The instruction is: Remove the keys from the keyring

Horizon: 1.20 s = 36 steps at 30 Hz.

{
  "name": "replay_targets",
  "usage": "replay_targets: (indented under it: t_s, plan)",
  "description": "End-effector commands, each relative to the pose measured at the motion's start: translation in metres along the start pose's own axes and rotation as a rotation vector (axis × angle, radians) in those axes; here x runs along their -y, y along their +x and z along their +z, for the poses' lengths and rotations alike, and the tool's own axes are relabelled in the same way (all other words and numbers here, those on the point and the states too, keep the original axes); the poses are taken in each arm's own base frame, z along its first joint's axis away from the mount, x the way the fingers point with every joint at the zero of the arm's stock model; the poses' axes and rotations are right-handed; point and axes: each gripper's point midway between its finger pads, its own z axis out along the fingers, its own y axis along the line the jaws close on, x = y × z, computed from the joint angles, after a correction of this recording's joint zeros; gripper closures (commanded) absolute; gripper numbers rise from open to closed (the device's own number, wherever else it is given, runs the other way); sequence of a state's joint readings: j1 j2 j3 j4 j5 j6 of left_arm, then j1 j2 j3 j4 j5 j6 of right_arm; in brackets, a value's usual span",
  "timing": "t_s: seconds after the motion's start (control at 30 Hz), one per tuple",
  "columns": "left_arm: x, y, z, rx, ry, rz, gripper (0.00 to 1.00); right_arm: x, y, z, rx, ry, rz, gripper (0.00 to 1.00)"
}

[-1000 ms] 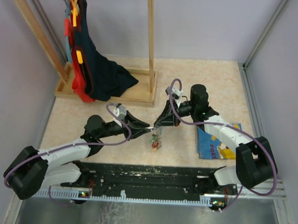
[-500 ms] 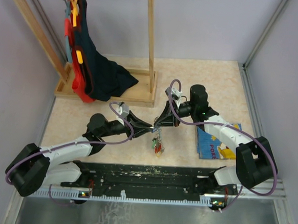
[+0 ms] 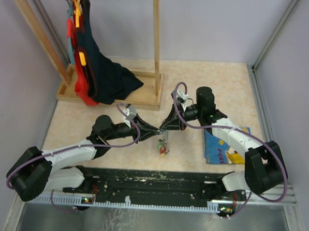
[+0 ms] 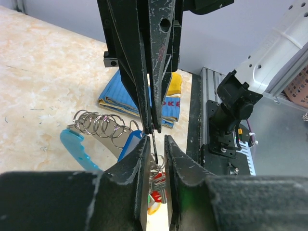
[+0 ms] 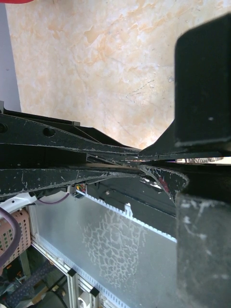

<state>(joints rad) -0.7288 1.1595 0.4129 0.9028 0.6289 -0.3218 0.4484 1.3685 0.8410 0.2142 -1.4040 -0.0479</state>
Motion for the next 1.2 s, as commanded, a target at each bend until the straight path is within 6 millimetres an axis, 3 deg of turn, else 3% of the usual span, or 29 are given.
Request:
replay_targets:
  t_s: [0.0,0.17,0.27,0.5,0.67,0.7,0.83,0.97,1.17]
  plan:
    - [0.0,-0.008,0.007,0.003,0.004,0.001,0.78,-0.002,-0.031,-0.002,0.019,-0.012,-0.135,1.0]
    - [0.001,-0.006,0.007,-0.007,0.012,0.006,0.86,-0.002,-0.031,-0.002,0.019,-0.01,-0.137,1.0]
    - [0.003,-0.006,0.007,-0.008,0.023,0.014,1.0,-0.002,-0.031,-0.002,0.018,-0.01,-0.137,1.0]
    - [0.003,-0.01,0.002,0.01,0.007,0.028,1.0,-0.003,-0.033,-0.003,0.017,-0.01,-0.132,1.0]
    - [0.005,-0.013,0.0,0.021,0.0,0.023,1.0,-0.003,-0.04,-0.01,0.014,0.013,-0.13,0.66]
    - [0.005,-0.013,0.0,0.019,0.0,0.019,1.0,-0.003,-0.041,-0.013,0.011,0.022,-0.134,0.64]
    - [0.004,-0.013,0.002,0.011,-0.001,0.001,1.0,-0.003,-0.047,-0.027,-0.008,0.06,-0.183,0.6]
    - [0.003,-0.018,0.004,0.012,-0.016,-0.016,1.0,-0.009,-0.037,-0.036,-0.069,0.085,-0.255,0.58]
    - [0.001,-0.031,0.003,0.035,-0.05,-0.022,1.0,-0.025,-0.005,-0.036,-0.094,0.049,-0.243,0.57]
